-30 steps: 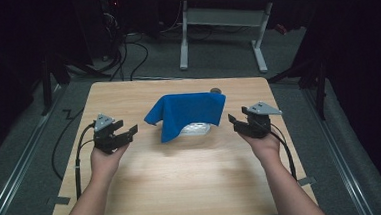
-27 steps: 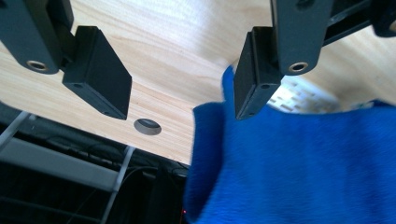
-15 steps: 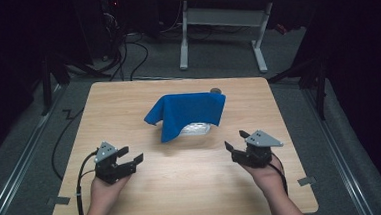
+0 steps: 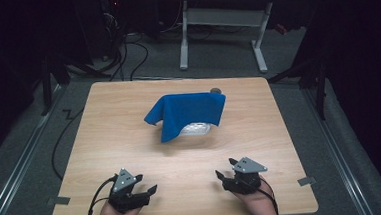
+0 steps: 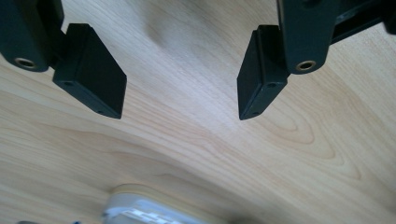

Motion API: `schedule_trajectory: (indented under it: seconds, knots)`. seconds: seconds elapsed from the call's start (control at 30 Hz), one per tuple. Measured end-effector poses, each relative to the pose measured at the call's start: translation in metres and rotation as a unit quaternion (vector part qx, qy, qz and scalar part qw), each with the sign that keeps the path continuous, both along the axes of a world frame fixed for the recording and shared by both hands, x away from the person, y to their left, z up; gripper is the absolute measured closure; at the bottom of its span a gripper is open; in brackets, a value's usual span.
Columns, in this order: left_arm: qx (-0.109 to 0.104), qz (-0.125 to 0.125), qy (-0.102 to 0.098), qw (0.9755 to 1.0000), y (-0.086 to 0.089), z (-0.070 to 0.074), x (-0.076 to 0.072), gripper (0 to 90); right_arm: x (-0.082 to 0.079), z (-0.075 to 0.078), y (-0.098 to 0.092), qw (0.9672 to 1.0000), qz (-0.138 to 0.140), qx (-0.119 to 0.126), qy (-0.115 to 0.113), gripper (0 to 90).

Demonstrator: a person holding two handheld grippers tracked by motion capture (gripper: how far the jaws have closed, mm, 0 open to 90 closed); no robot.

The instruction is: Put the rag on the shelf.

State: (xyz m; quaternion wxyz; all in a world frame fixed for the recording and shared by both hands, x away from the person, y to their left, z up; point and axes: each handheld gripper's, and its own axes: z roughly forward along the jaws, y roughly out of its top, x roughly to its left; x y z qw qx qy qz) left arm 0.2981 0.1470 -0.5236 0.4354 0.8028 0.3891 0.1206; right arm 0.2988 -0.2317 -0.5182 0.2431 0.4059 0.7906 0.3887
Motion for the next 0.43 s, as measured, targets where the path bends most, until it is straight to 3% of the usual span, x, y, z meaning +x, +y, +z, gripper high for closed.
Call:
schedule_trajectory:
  seconds: [0.13,0.23,0.43]
  knots:
    - [-0.023,0.007,0.018,0.9996,0.0040,-0.0020,0.0076,33.2,0.0091,-0.0010,0.0041,0.9998,0.020,-0.004,-0.004,33.1]
    - [-0.012,0.010,0.018,0.9997,0.0061,-0.0040,0.0088,33.2,0.0111,-0.0033,0.0024,0.9997,0.023,-0.001,0.001,33.2]
    - [-0.014,0.011,0.020,0.9996,0.0088,-0.0054,0.0101,33.3,0.0094,-0.0023,-0.0023,0.9998,0.018,0.004,-0.002,33.2]
